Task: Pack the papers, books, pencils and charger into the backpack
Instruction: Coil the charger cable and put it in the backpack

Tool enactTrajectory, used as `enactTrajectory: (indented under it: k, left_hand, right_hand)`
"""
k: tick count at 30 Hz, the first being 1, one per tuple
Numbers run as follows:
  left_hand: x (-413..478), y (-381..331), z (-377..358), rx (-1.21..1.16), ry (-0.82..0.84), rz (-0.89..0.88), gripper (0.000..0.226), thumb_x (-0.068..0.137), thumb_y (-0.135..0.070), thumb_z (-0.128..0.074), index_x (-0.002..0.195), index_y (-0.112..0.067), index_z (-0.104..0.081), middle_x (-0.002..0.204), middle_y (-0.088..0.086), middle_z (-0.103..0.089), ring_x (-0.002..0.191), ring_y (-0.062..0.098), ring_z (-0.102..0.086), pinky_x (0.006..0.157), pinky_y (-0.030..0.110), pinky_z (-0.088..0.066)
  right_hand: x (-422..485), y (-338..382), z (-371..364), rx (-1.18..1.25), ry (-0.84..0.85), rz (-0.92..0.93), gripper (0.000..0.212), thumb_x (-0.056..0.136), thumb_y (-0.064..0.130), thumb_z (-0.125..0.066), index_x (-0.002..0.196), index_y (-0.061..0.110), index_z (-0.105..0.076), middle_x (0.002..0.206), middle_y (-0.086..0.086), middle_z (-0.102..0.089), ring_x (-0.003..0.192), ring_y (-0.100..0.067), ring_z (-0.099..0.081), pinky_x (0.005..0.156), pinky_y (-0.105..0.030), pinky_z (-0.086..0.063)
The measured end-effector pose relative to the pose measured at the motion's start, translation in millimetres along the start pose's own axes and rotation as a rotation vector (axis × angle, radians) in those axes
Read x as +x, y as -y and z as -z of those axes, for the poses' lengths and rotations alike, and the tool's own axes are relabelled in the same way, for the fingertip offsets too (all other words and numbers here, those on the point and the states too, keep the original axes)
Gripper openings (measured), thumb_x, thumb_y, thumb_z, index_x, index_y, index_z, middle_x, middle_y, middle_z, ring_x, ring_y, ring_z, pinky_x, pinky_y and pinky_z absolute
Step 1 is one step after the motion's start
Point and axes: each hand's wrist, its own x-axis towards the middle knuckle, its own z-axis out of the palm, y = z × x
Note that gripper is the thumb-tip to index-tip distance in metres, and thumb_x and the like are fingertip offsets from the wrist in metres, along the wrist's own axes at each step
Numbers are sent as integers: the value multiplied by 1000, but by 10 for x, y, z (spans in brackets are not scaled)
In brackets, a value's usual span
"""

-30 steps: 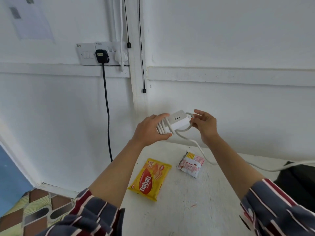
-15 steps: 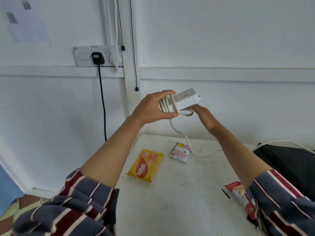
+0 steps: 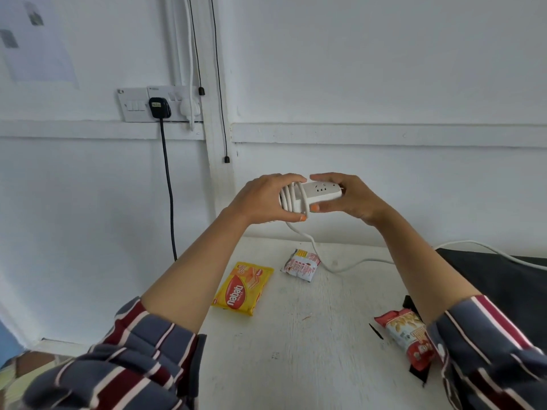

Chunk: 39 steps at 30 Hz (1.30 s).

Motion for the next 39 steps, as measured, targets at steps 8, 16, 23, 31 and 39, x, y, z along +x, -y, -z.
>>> enactTrajectory:
  k: [8, 16, 23, 31, 39]
  left_hand:
    - [-111, 8, -177, 170, -64, 11, 80, 58, -67, -73, 125, -29, -51, 120, -7, -58, 98, 15, -57, 77, 26, -39]
    - [-228, 193, -207, 28, -68, -39, 87, 71, -52, -71, 144, -28, -31, 134, -3, -38, 112, 10, -46, 84, 29, -49]
    - [-268, 315, -272, 146, -262, -255, 54, 79, -49, -56, 116, -9, -63, 127, 13, -56, 106, 28, -58, 79, 39, -53]
    - [-206, 263, -255, 294, -205, -100, 87, 69, -75, -43, 138, -22, -45, 142, -1, -46, 134, 30, -38, 111, 57, -11]
    - [-229, 297, -334, 249, -70, 36, 91, 61, -65, -72, 139, -35, -36, 150, -6, -32, 128, 26, -42, 95, 39, -42]
  right_hand:
    - [-30, -199, -147, 96, -133, 48, 61, 58, -11, -80, 110, 15, -63, 94, 4, -64, 81, 1, -61, 71, -14, -51]
    - [-25, -300, -195, 111, -59, 82, 64, 57, -15, -78, 107, 21, -63, 103, 2, -63, 96, -8, -58, 82, -26, -54]
    - [4, -304, -234, 164, -65, 104, 64, 57, -16, -77, 106, 22, -64, 102, 4, -63, 94, -5, -60, 77, -25, -56]
    - [50, -259, -252, 239, -177, 124, 57, 57, -18, -75, 98, 21, -63, 93, 4, -61, 80, 4, -61, 67, -16, -50]
    - [17, -321, -270, 230, -144, 170, 51, 57, -20, -75, 90, 17, -62, 92, 2, -63, 86, -2, -61, 69, -17, -49]
